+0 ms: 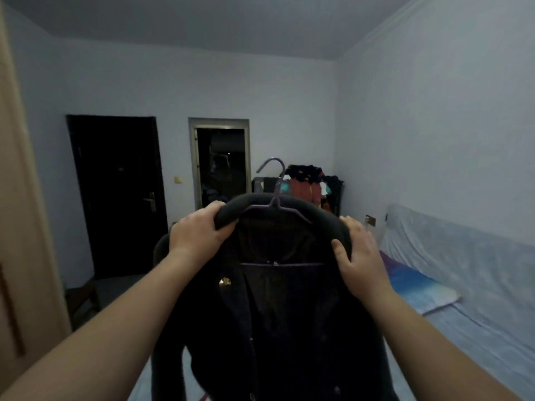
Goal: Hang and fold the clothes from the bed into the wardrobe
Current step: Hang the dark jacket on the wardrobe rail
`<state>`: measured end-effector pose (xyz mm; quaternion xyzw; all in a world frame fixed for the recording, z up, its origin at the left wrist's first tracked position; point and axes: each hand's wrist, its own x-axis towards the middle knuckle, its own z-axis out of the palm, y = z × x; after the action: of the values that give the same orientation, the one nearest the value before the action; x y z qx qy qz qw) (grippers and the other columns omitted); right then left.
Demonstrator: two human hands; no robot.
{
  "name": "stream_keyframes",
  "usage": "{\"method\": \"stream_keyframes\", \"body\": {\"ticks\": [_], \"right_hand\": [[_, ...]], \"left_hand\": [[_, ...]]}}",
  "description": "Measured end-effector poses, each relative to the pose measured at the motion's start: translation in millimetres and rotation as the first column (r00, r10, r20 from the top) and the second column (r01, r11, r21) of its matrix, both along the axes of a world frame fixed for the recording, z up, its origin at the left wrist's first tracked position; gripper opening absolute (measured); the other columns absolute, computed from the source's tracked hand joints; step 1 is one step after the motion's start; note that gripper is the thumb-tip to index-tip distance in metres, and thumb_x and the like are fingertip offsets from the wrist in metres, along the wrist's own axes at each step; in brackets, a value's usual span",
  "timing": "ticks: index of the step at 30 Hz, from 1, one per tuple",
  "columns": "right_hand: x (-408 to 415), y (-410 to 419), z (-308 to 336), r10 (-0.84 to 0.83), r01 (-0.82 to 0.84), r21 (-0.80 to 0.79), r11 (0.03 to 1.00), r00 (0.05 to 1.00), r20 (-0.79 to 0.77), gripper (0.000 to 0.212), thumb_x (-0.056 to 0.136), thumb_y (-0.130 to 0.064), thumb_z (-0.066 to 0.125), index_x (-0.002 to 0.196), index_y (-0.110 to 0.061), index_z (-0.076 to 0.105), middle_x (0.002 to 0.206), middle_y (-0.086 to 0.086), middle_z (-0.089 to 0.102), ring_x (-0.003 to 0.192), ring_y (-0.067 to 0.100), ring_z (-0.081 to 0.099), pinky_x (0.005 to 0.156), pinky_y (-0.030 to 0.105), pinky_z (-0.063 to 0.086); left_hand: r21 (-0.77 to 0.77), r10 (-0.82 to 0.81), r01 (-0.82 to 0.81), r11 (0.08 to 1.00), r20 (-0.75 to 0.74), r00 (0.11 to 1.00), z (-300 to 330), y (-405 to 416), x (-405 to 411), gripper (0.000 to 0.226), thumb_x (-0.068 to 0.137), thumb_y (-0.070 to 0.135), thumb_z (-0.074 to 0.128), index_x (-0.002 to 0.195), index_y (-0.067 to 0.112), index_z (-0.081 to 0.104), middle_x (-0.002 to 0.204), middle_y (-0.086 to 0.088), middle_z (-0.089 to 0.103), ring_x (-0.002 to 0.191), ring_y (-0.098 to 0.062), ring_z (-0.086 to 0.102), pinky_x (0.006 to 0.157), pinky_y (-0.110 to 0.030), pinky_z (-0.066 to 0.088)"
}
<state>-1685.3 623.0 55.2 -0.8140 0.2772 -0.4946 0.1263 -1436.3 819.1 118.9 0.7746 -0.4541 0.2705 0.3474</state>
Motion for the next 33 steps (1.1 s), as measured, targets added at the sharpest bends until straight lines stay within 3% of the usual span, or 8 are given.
{"method": "stream_keyframes", "body": {"ticks": [7,12,14,18,25,27,29,33], "right_hand": [[36,28,62,-0.057,0.044,0.053,0.998,0.959,0.278,0.077,0.090,-0.047,0.064,0.154,-0.029,0.024,0.162,-0.004,0.013,0.148,0.017,0.013,0.120,0.036,0.014],[50,39,142,0.000,-0.013,0.038,0.999,0.942,0.335,0.084,0.091,-0.031,0.065,0.157,-0.025,0.014,0.148,0.005,0.021,0.124,0.030,0.043,0.108,0.040,0.040],[57,40,166,0.038,-0.075,0.107,0.991,0.948,0.317,0.084,0.092,-0.018,0.059,0.159,-0.023,0.009,0.139,0.015,0.035,0.108,0.034,0.055,0.100,0.042,0.047],[67,50,179,0.213,-0.297,0.264,0.917,0.928,0.306,0.075,0.090,-0.009,0.050,0.158,-0.019,0.019,0.141,0.015,0.052,0.126,0.030,0.052,0.102,0.028,0.039],[65,77,169,0.413,-0.538,0.161,0.827,0.776,0.477,0.062,0.096,-0.005,0.044,0.155,-0.019,0.030,0.145,-0.002,0.048,0.127,0.004,0.043,0.089,-0.001,0.032],[65,88,170,0.430,-0.563,0.140,0.814,0.748,0.506,0.064,0.095,-0.004,0.044,0.155,-0.021,0.029,0.145,-0.002,0.048,0.129,0.008,0.046,0.100,0.008,0.035],[67,105,171,0.496,-0.596,0.093,0.798,0.737,0.460,0.068,0.094,-0.002,0.045,0.155,-0.023,0.028,0.143,-0.001,0.050,0.128,0.010,0.050,0.105,0.015,0.037],[70,117,159,0.562,-0.588,0.080,0.805,0.799,0.213,0.076,0.093,-0.001,0.048,0.157,-0.029,0.018,0.138,-0.005,0.047,0.120,0.008,0.052,0.098,0.005,0.034]], "left_hand": [[-0.207,0.068,-0.054,0.977,0.065,0.996,115,14,11,0.040,0.088,0.066,0.050,0.115,0.037,0.056,0.096,-0.004,0.071,0.091,-0.035,0.066,0.077,-0.040,0.052],[-0.273,0.102,-0.080,0.959,0.066,0.993,194,28,13,0.040,0.087,0.067,0.051,0.109,0.035,0.058,0.097,-0.004,0.070,0.091,-0.036,0.065,0.075,-0.039,0.050],[-0.262,0.076,-0.058,0.963,0.060,0.995,203,33,12,0.040,0.086,0.069,0.050,0.107,0.036,0.057,0.094,-0.001,0.069,0.087,-0.032,0.066,0.075,-0.041,0.053],[-0.233,0.140,-0.127,0.964,0.044,0.989,195,39,7,0.038,0.087,0.066,0.051,0.104,0.034,0.059,0.093,-0.002,0.069,0.089,-0.034,0.066,0.074,-0.038,0.050],[-0.172,0.196,-0.195,0.966,-0.012,0.981,175,39,12,0.037,0.087,0.067,0.050,0.102,0.034,0.058,0.094,0.000,0.069,0.093,-0.033,0.066,0.072,-0.036,0.046],[-0.161,0.207,-0.199,0.967,0.033,0.978,175,38,4,0.036,0.088,0.066,0.050,0.103,0.035,0.058,0.094,0.001,0.069,0.093,-0.033,0.066,0.070,-0.035,0.043],[-0.147,0.206,-0.188,0.971,0.112,0.972,174,34,-8,0.038,0.087,0.068,0.049,0.107,0.037,0.058,0.093,0.001,0.069,0.091,-0.032,0.066,0.068,-0.034,0.043],[-0.145,0.215,-0.190,0.971,0.184,0.959,183,34,-17,0.040,0.087,0.070,0.049,0.109,0.038,0.058,0.095,0.001,0.069,0.092,-0.032,0.066,0.069,-0.034,0.042]]}}
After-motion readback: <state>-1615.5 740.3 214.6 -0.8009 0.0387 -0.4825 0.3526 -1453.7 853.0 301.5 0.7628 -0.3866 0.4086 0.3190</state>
